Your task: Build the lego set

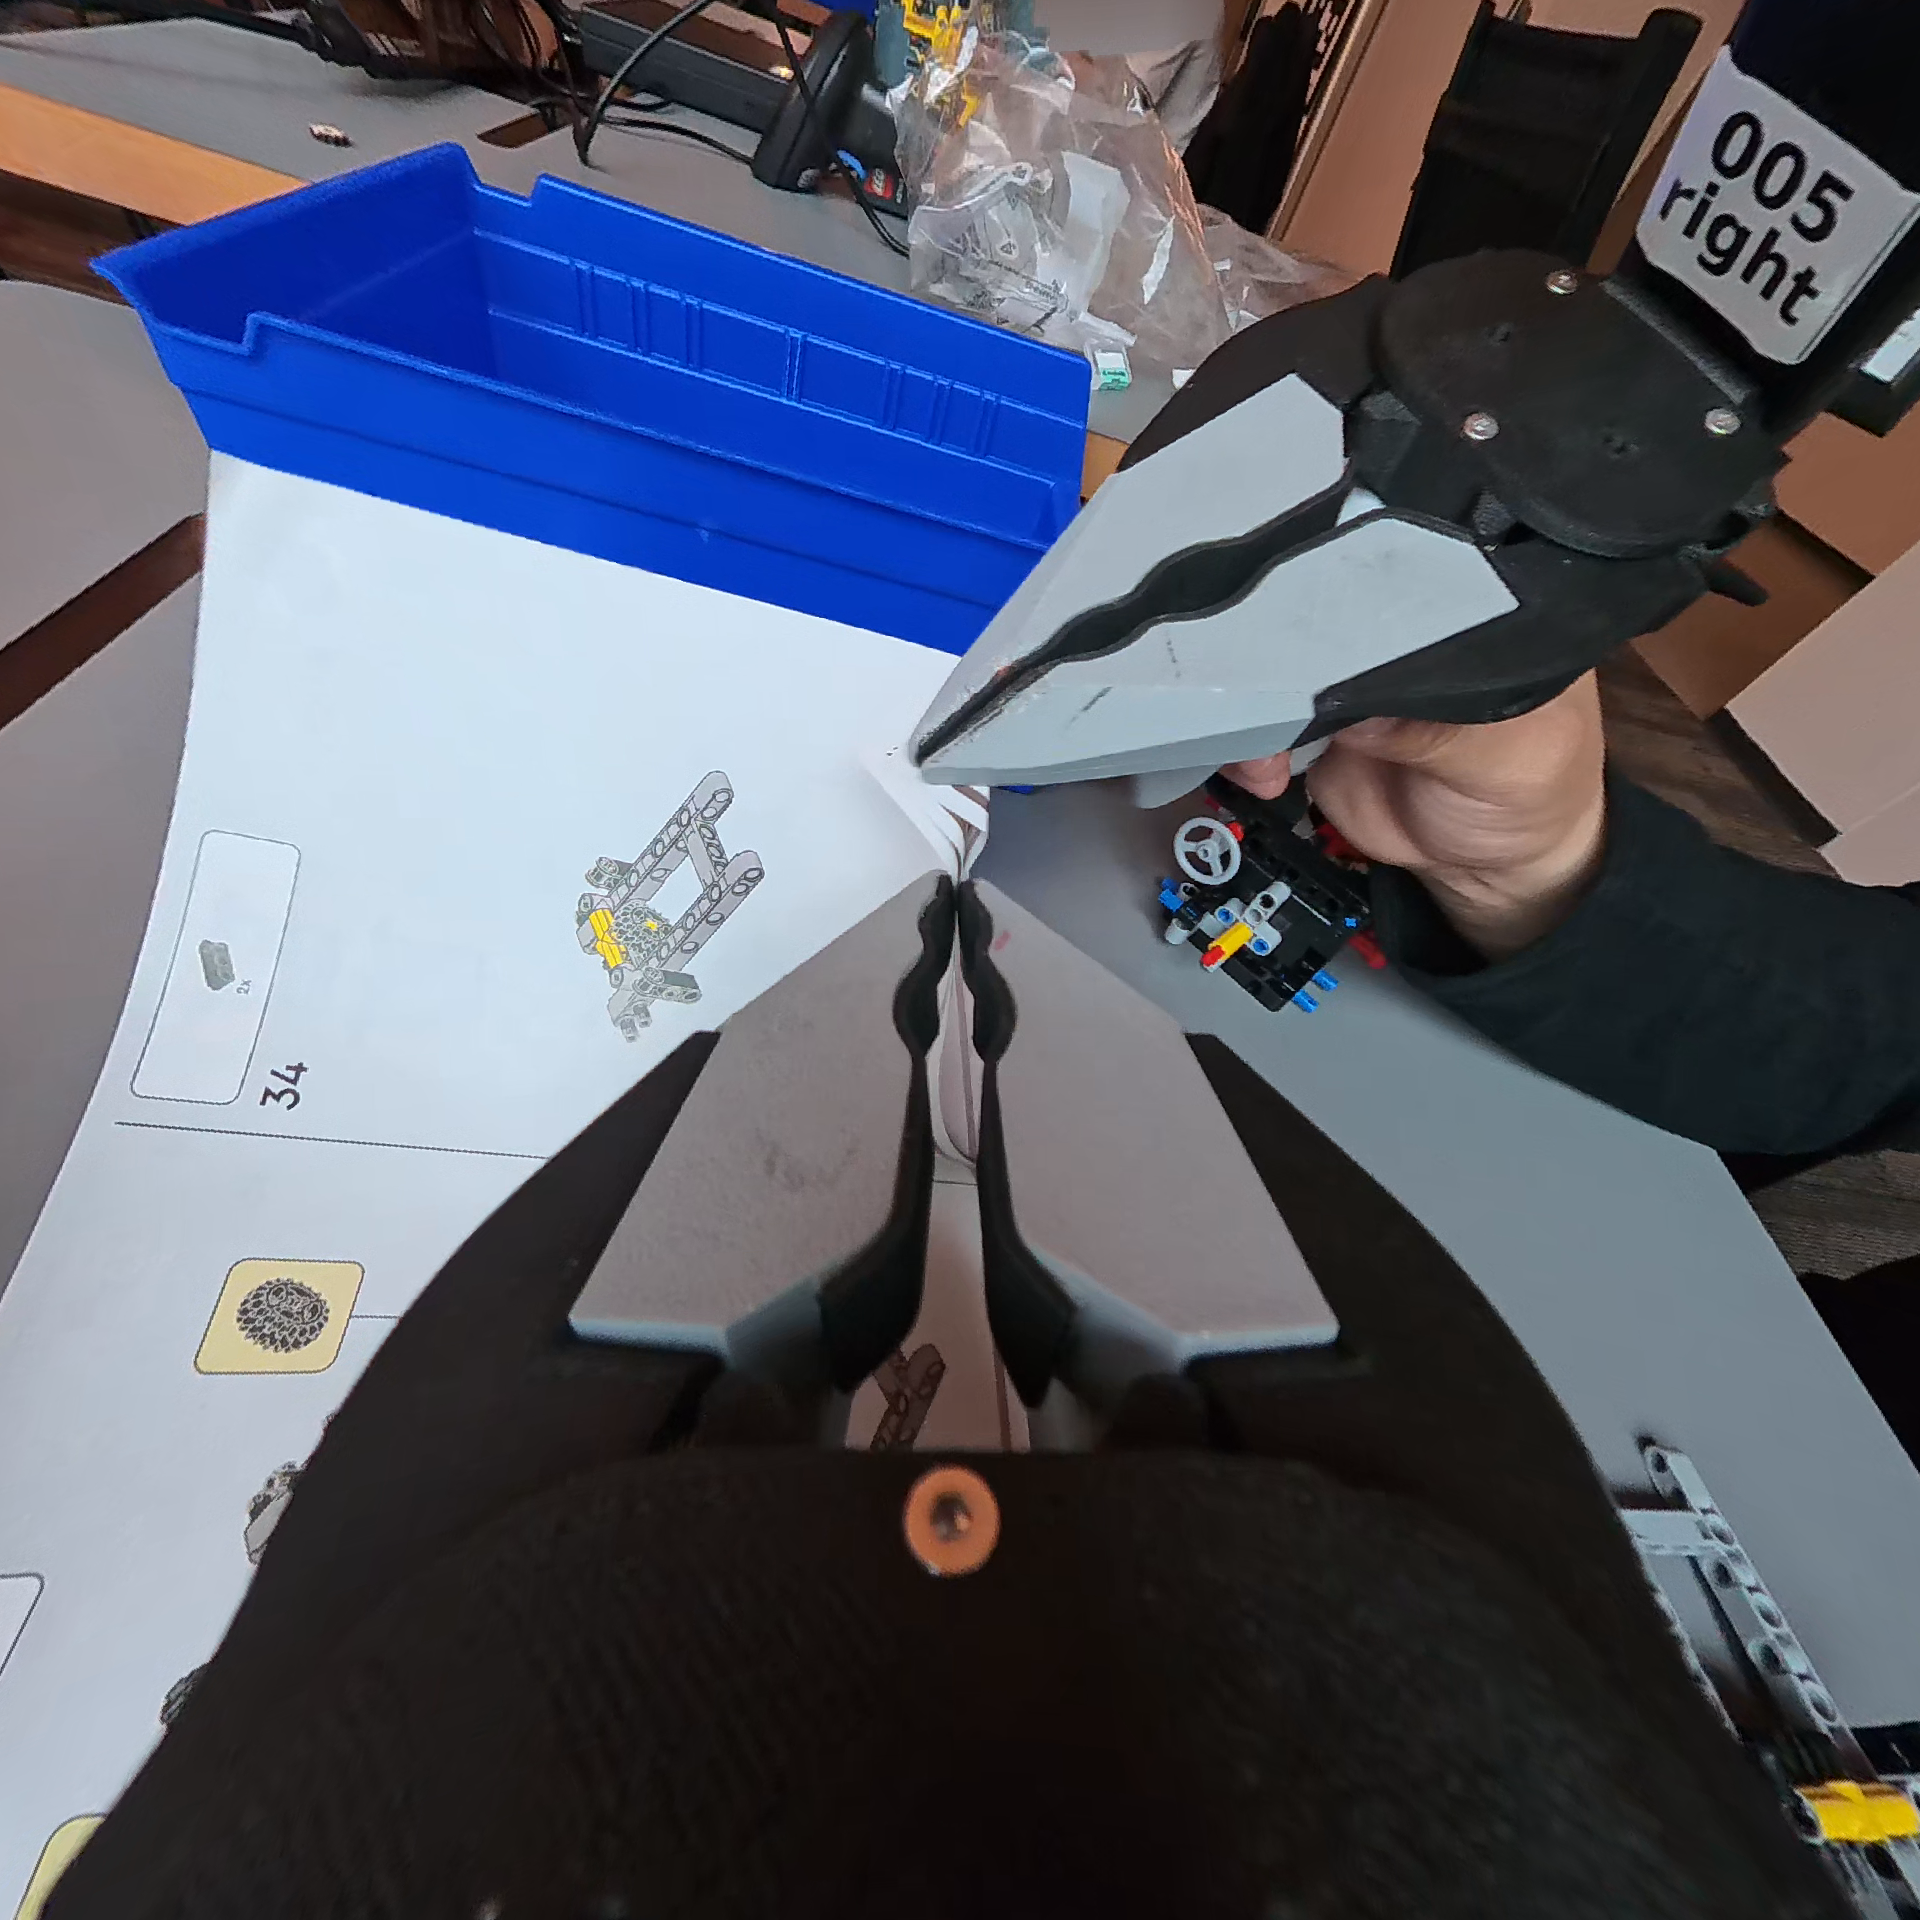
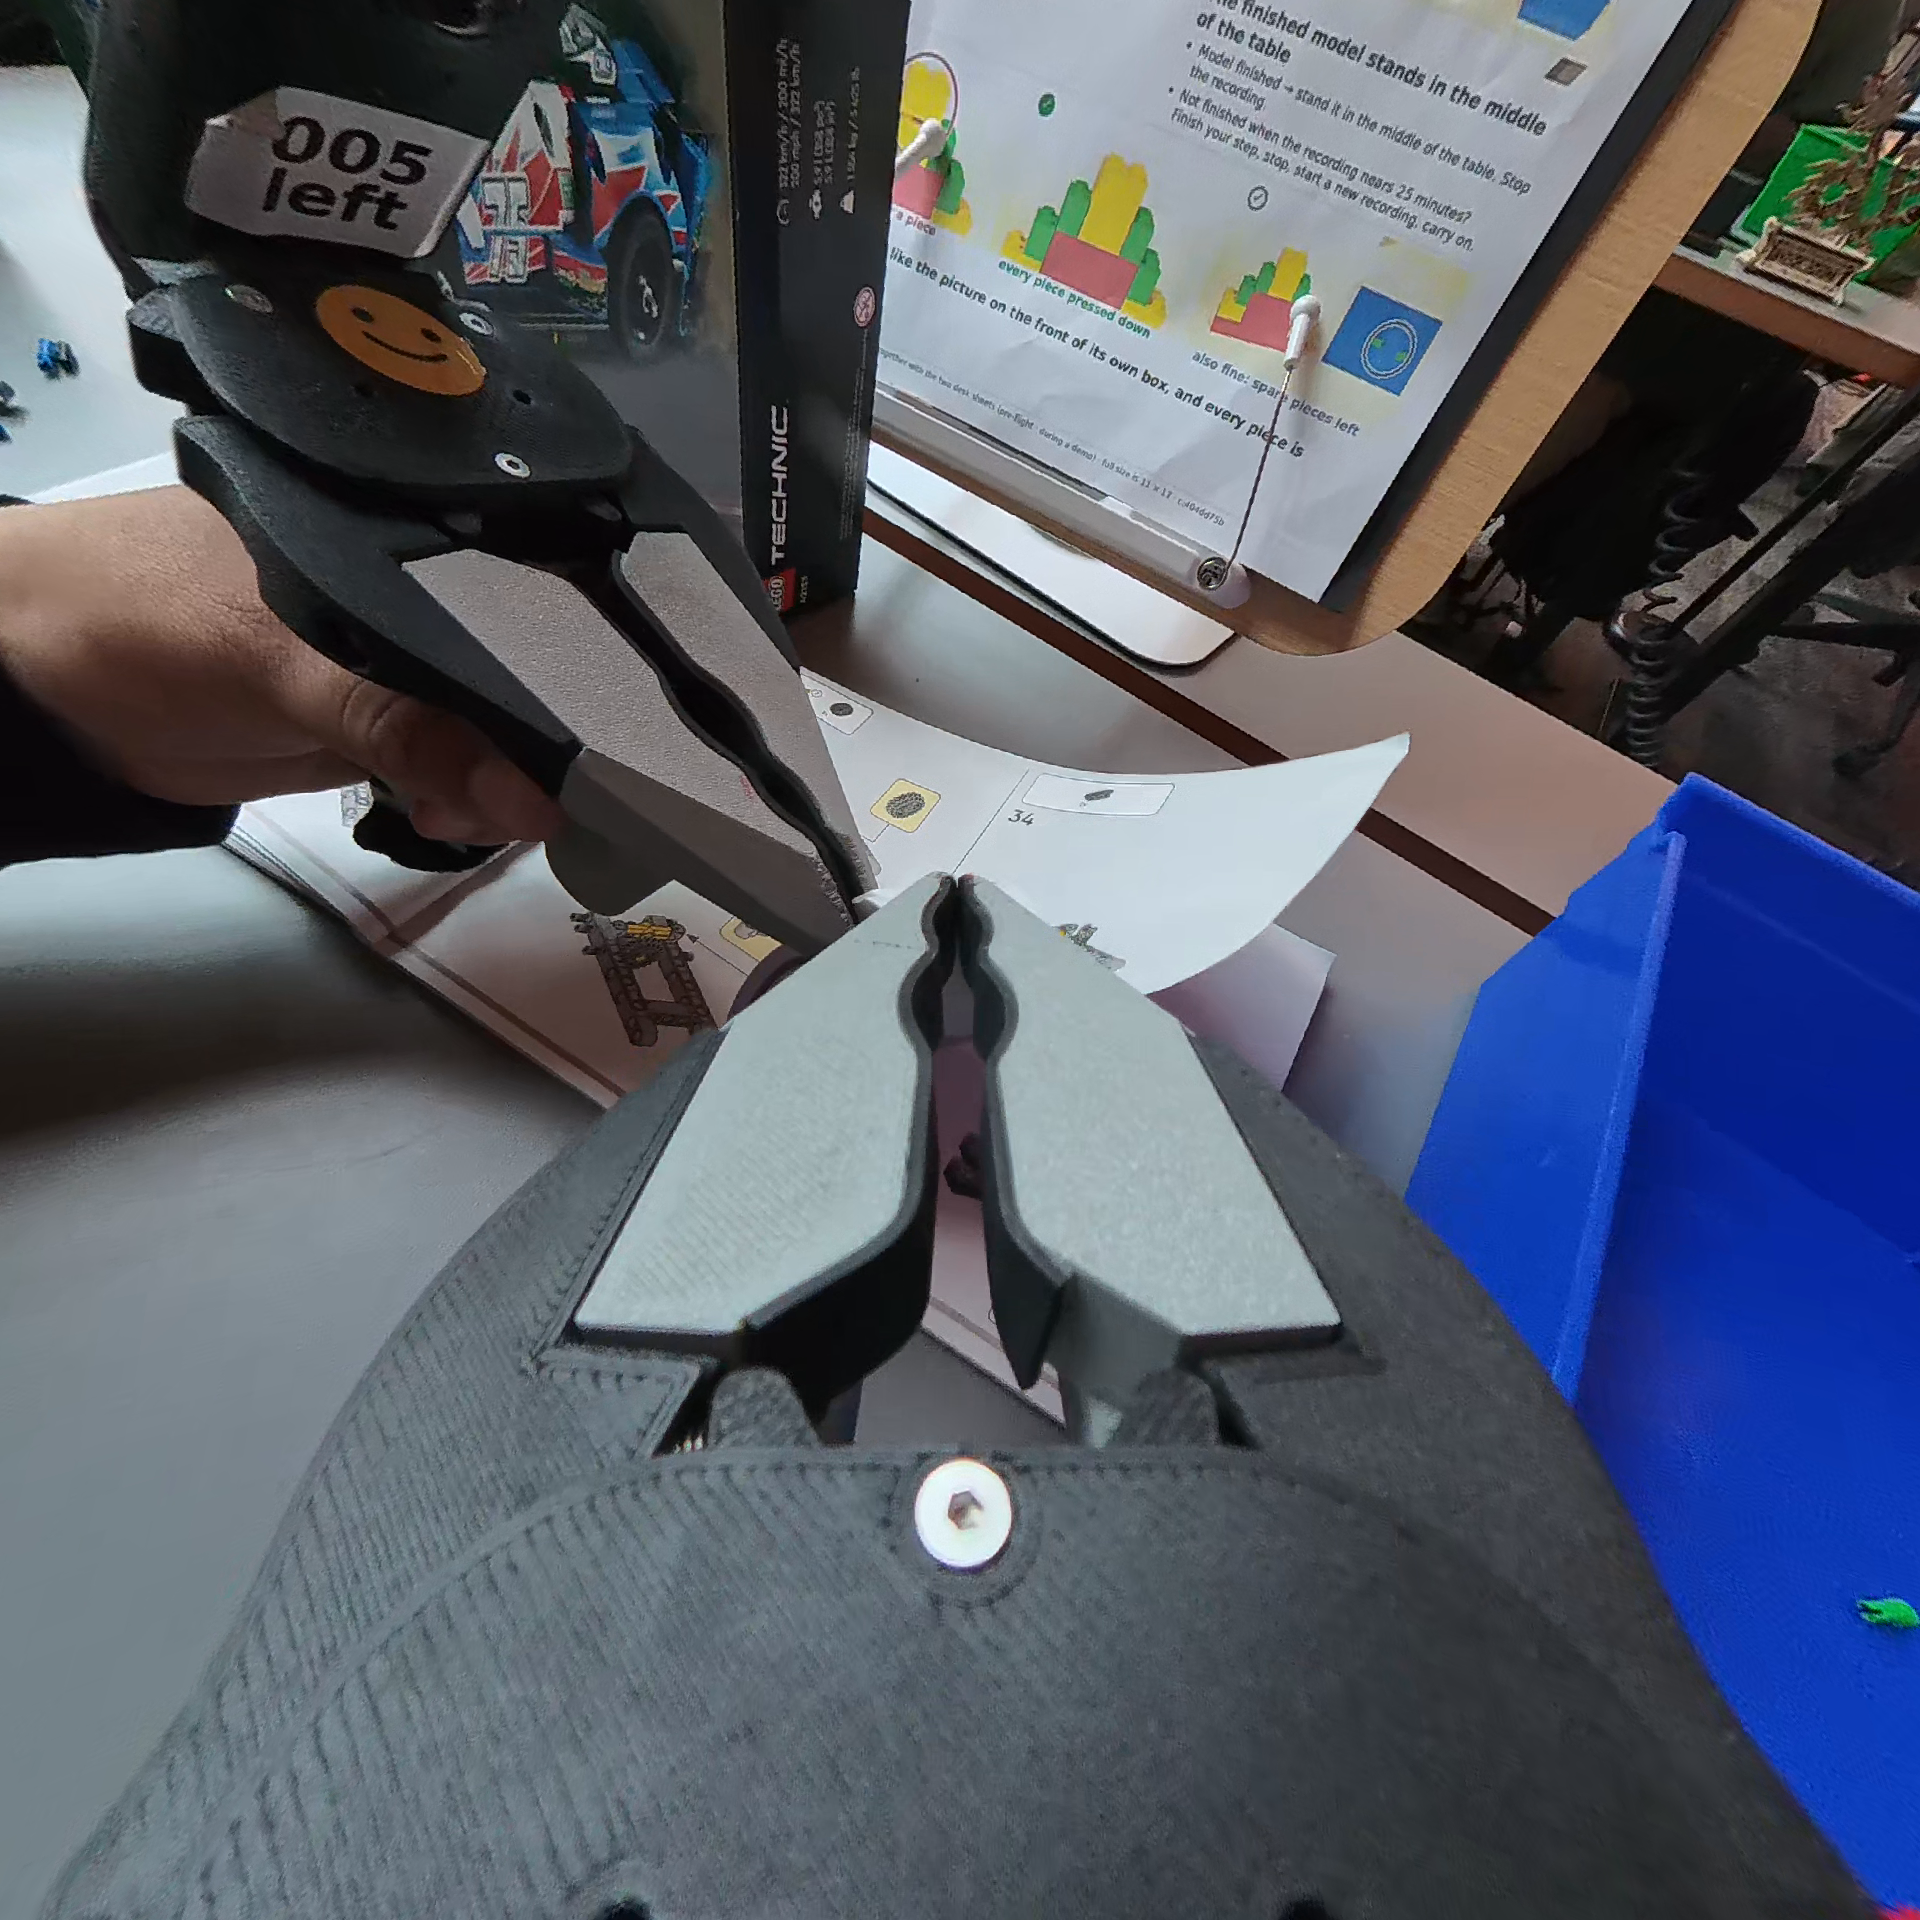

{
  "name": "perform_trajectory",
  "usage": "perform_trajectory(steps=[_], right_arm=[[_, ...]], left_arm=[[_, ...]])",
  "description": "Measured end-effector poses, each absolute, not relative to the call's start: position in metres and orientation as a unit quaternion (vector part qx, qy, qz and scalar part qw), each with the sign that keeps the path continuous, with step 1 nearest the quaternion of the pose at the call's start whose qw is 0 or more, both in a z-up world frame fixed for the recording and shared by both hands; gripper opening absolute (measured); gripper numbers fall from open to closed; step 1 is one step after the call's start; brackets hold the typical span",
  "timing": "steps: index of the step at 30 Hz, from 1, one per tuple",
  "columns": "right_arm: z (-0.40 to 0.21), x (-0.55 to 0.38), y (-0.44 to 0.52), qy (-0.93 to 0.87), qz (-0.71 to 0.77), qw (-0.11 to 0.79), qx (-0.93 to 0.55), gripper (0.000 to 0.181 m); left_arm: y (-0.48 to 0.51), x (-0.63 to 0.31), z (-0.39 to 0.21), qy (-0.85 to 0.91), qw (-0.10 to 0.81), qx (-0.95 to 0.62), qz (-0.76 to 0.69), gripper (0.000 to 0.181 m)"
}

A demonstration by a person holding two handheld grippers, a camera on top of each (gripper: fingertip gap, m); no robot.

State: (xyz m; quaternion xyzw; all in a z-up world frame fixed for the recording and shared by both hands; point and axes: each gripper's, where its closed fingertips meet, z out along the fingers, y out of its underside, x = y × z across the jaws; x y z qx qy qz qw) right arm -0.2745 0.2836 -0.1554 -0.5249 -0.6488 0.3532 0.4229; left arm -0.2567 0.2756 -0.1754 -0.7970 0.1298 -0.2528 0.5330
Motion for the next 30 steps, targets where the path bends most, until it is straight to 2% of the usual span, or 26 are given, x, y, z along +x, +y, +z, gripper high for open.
perform_trajectory(steps=[17, 30], right_arm=[[-0.1523, -0.2690, 0.2801, -0.654, 0.361, 0.417, -0.517, 0.000], [-0.1579, -0.2665, 0.2856, -0.637, 0.389, 0.379, -0.547, 0.000]], left_arm=[[0.2750, -0.2548, -0.1735, 0.125, 0.533, -0.793, -0.268, 0.000], [0.2757, -0.2484, -0.1746, 0.118, 0.526, -0.783, -0.309, 0.000]])
